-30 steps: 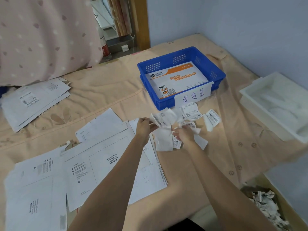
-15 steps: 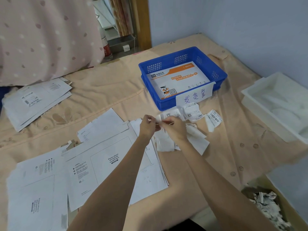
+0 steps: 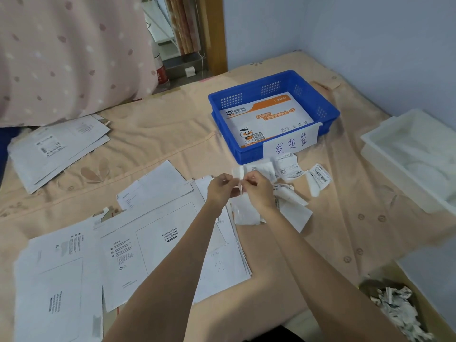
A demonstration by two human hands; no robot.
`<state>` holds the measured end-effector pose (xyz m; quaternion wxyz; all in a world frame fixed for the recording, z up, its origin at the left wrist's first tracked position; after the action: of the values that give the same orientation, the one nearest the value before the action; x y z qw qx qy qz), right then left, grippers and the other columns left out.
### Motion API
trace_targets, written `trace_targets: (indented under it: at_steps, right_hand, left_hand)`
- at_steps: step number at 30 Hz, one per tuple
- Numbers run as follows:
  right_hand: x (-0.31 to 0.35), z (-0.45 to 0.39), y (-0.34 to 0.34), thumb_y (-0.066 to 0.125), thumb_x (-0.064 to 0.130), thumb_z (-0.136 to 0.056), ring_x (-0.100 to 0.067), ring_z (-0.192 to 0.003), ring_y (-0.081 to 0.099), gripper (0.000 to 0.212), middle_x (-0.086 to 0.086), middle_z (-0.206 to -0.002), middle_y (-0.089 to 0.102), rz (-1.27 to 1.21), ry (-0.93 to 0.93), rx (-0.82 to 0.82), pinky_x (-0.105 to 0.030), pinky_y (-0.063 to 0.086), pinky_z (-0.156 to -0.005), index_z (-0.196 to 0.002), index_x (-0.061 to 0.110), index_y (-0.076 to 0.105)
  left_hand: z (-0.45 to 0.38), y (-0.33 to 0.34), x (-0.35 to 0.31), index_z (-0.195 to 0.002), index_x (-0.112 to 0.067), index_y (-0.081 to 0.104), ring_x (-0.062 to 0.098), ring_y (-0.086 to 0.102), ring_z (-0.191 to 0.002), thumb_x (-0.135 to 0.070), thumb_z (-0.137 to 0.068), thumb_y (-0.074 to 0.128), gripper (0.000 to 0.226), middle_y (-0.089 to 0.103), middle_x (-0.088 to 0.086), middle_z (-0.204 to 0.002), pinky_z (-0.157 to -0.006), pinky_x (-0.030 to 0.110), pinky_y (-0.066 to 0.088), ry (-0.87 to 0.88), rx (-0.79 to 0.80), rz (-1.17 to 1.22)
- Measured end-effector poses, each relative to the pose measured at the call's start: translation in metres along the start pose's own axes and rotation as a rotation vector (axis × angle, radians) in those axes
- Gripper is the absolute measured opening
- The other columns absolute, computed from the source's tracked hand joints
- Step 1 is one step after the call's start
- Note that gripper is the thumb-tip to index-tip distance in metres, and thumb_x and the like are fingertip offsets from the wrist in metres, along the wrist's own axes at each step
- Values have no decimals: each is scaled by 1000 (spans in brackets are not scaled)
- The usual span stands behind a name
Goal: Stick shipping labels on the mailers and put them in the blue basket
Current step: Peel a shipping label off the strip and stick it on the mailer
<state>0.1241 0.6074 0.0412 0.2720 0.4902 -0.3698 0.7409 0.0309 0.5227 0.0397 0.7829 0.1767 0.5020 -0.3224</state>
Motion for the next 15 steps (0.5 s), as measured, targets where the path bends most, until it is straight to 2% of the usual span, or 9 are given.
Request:
trace_targets:
  at_steps: [3,5,7,9,12,15]
  right_hand:
    - [-8,-3,1,55,3,-92,-11,-70,53,9,-1,-76,56,-265,195,65,-24,49,-75,-87,10,58]
    - [-11,-4,2,53,1,-93,-11,-67,52,16,-3,-72,56,-452,312,118,-19,47,-68,-82,11,61]
    - [-13,-5,2,52,2,-93,-11,-67,53,18,-4,-73,57,-502,355,129,-19,45,-66,-81,11,62]
    - [-11,-4,2,52,9,-95,-11,-68,55,14,-4,-75,59,-409,326,121,-19,45,-66,-84,9,61]
    - [-4,-1,1,54,26,-94,-11,-68,53,20,-1,-73,57,-146,218,139,-23,42,-68,-83,10,57]
    - [1,3,-2,60,15,-90,-5,-67,52,7,4,-73,58,-59,117,145,-16,37,-62,-87,9,62]
  left_hand:
    - [-1,0,0,-77,-9,54,22,68,-68,-6,-93,58,17,68,13,-77,-78,29,59,-59,35,90]
    - [0,-1,1,-83,-4,58,17,69,-64,-7,-93,58,11,70,9,-71,-74,25,59,-94,70,138]
    - [0,-2,2,-87,-1,61,15,70,-65,-9,-93,59,10,70,7,-70,-73,24,59,-104,71,153]
    - [1,-2,2,-86,-2,61,15,69,-63,-11,-92,61,11,69,8,-71,-70,23,59,-97,22,145]
    - [0,-4,2,-89,-1,61,19,67,-66,-13,-92,62,12,67,13,-79,-67,23,59,-85,-41,111]
    - [-2,-5,2,-97,1,62,25,68,-76,-20,-93,61,22,68,17,-88,-67,27,59,-84,-31,117]
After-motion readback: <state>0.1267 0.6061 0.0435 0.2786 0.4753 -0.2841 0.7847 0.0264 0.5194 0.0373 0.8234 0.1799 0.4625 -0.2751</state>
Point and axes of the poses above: each hand's wrist, its own z-axis away from the middle knuckle, its own y-axis out of the palm, x = y × z, the point moved 6 cm from there along -z, towards the middle knuckle
